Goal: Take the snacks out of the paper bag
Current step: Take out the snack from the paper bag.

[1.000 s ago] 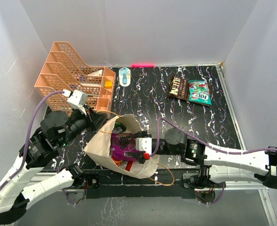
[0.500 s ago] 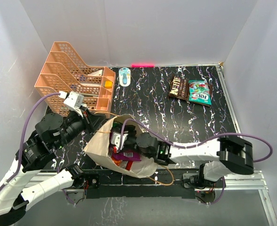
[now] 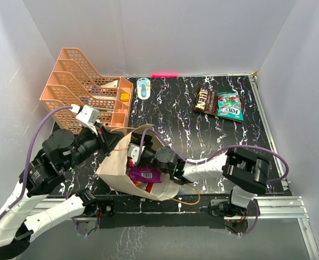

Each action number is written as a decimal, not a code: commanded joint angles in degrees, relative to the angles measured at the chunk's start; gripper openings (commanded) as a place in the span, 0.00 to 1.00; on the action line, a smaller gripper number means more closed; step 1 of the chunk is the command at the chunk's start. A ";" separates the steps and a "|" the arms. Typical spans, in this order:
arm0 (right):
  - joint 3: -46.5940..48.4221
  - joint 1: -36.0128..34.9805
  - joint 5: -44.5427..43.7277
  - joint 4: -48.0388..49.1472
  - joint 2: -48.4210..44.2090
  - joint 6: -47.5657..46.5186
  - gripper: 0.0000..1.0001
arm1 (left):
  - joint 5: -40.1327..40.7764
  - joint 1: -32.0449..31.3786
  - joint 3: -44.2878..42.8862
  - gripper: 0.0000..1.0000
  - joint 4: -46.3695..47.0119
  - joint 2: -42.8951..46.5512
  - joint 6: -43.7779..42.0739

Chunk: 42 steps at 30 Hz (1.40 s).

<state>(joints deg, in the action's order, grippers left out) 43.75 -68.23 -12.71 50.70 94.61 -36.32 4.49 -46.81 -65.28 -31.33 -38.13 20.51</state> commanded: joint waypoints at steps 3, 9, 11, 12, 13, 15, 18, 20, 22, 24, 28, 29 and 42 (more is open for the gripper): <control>3.46 2.04 7.31 13.08 4.90 -1.08 0.63 | -0.38 0.16 -1.07 0.00 0.70 0.68 -1.09; 4.08 2.14 8.31 13.84 4.08 1.48 0.23 | 1.98 0.20 -0.72 0.01 1.07 1.38 0.69; 2.94 2.18 10.40 8.78 -0.09 3.88 0.08 | 6.62 0.14 -0.84 0.01 0.64 1.47 2.87; 1.74 2.16 11.60 7.25 -2.38 5.32 0.07 | 8.41 0.15 -0.70 0.01 0.67 1.60 3.81; 0.72 2.14 13.20 5.45 -4.67 7.01 0.07 | 10.11 0.17 -0.64 0.01 0.64 1.71 4.61; -1.01 2.13 16.56 1.55 -9.97 10.19 0.07 | 11.69 0.18 -0.17 0.01 1.18 2.10 5.48; -1.03 2.15 18.35 -7.17 -16.87 15.25 0.07 | 12.50 0.15 0.87 0.01 2.18 2.76 5.11; -0.27 2.13 18.38 -13.47 -21.08 18.39 0.07 | 12.79 0.18 0.89 0.01 1.84 2.97 4.85; 0.75 2.13 18.06 -19.64 -24.90 22.52 0.07 | 13.70 0.14 0.56 0.01 0.86 2.97 4.96; 1.05 2.13 19.20 -24.56 -29.09 24.95 0.07 | 14.25 0.17 0.26 0.01 0.51 3.17 5.16; 1.98 2.13 14.33 -32.76 -36.16 30.21 0.07 | 14.92 0.17 0.24 0.01 0.78 3.71 5.58; 2.56 2.13 12.09 -34.93 -37.97 31.35 0.07 | 15.05 0.20 0.24 0.01 0.75 3.76 5.66; 18.64 2.21 1.28 -48.41 -46.90 38.85 0.07 | 15.21 0.14 0.06 0.01 -0.08 3.59 5.50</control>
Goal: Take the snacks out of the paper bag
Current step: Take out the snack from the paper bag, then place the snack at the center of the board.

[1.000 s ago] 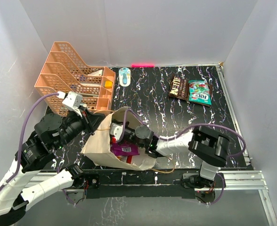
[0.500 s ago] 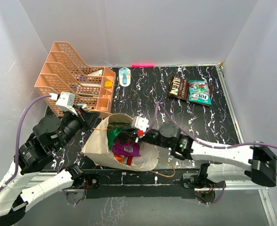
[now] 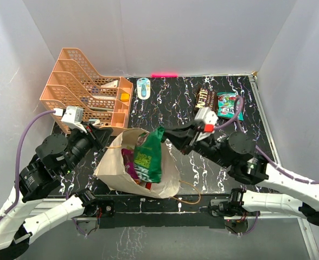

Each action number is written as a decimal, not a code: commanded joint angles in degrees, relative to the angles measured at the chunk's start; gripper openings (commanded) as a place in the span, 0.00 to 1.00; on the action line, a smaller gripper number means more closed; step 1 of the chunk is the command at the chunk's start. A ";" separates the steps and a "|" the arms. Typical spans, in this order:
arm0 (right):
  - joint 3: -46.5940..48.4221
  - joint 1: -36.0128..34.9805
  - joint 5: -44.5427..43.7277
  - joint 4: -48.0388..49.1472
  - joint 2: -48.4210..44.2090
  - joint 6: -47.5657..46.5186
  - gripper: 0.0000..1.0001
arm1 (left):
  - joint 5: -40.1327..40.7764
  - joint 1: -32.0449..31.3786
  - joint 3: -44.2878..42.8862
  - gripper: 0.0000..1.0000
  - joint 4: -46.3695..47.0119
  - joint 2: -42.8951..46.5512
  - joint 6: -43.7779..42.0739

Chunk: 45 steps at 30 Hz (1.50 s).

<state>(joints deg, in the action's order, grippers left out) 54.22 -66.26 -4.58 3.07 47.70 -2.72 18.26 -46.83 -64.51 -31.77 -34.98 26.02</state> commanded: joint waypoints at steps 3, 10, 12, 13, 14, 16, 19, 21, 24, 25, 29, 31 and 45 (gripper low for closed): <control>13.47 0.20 -5.43 -3.66 1.62 6.55 0.07 | 1.50 0.23 -0.72 0.01 0.11 0.52 -0.01; 23.29 0.17 -7.51 -5.74 3.55 2.94 0.07 | 2.20 0.20 -0.93 0.01 -0.57 0.87 -0.44; 25.35 0.18 -13.64 -6.14 4.05 -0.57 0.07 | 2.15 0.16 -0.73 0.01 -0.36 1.01 -0.46; 26.26 0.17 -18.36 -6.22 4.55 -2.58 0.07 | 2.01 0.16 -0.61 0.01 -0.14 1.05 -0.52; 27.04 0.18 -23.49 -6.07 5.26 -4.84 0.07 | 1.96 0.16 -0.49 0.01 0.01 1.06 -0.51; 27.72 0.15 -35.82 -4.89 7.59 -11.16 0.07 | 1.69 0.17 -0.45 0.01 0.20 0.97 -0.53; 24.99 1.25 -51.73 2.75 12.15 -25.26 0.07 | 1.43 0.16 -0.44 0.01 0.40 0.96 -0.66; 24.25 5.28 -55.40 3.51 15.38 -29.07 0.07 | 1.38 0.17 -0.57 0.01 0.48 0.88 -0.87; 26.10 11.36 -55.93 -8.15 19.65 -21.01 0.07 | 1.26 0.17 -0.94 0.01 0.36 0.79 -1.18; 26.55 12.83 -55.43 -12.32 20.69 -16.71 0.07 | 1.25 0.16 -1.04 0.01 0.34 0.79 -1.29; 27.58 15.30 -52.05 -26.12 24.50 -7.47 0.07 | 1.35 0.16 -0.98 0.01 0.24 1.02 -1.56; 29.52 16.18 -49.75 -33.72 27.12 -2.45 0.07 | 1.25 0.11 -0.92 0.01 0.21 1.18 -1.66; 39.19 36.17 -19.88 -63.43 41.54 20.61 0.07 | 2.65 0.16 -0.62 0.01 -0.53 2.15 -3.23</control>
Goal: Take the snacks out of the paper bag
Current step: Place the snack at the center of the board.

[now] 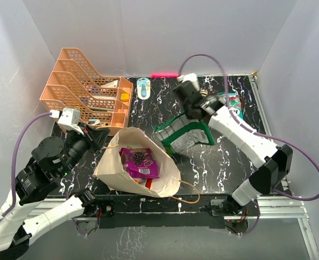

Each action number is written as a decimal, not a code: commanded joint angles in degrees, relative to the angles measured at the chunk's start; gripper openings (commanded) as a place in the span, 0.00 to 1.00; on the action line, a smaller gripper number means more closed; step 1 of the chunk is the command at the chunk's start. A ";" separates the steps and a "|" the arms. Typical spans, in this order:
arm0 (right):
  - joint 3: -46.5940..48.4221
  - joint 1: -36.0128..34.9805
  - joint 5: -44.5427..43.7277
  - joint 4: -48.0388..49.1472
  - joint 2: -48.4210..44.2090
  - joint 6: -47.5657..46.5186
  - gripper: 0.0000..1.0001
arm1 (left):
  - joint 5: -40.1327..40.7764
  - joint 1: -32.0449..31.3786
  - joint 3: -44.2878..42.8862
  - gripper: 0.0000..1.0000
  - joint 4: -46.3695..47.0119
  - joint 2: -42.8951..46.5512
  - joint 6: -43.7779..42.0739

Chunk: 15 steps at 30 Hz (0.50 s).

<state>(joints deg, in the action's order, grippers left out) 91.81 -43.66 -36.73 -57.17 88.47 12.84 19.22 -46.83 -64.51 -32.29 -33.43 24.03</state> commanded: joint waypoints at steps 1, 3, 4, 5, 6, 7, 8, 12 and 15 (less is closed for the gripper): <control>-0.85 17.95 15.40 -3.21 1.69 4.28 0.07 | 1.69 0.16 -0.62 0.01 0.03 0.64 -1.31; -6.47 26.36 20.54 -1.38 3.58 2.12 0.07 | 1.82 0.21 -0.62 0.01 0.04 0.65 -1.52; -8.60 29.93 22.45 -0.82 4.90 1.43 0.07 | 1.86 0.18 -0.62 0.01 0.15 0.69 -1.61; -11.40 32.99 23.97 0.93 6.00 0.43 0.07 | 1.80 0.16 -0.66 0.01 0.26 0.63 -1.85; -14.26 35.62 25.29 4.07 7.07 -1.07 0.07 | 1.72 0.16 -0.74 0.02 0.29 0.45 -2.14; -15.74 38.07 26.60 6.05 8.55 -2.04 0.07 | 1.63 0.16 -0.91 0.02 0.22 0.14 -2.41; -16.16 40.25 27.60 6.55 10.62 -2.47 0.07 | 1.43 0.20 -1.21 0.02 0.14 -0.19 -2.72; -16.10 45.82 25.69 9.24 17.59 -3.16 0.07 | 0.40 0.16 -3.04 0.02 -1.27 -2.13 -4.26; -13.04 47.19 23.90 8.72 20.09 -4.01 0.07 | -0.14 0.16 -3.38 0.01 -1.41 -2.56 -4.51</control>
<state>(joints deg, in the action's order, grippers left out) 74.65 2.15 -12.43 -51.86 108.64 10.98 19.44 -46.83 -65.49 -33.50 -35.24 21.32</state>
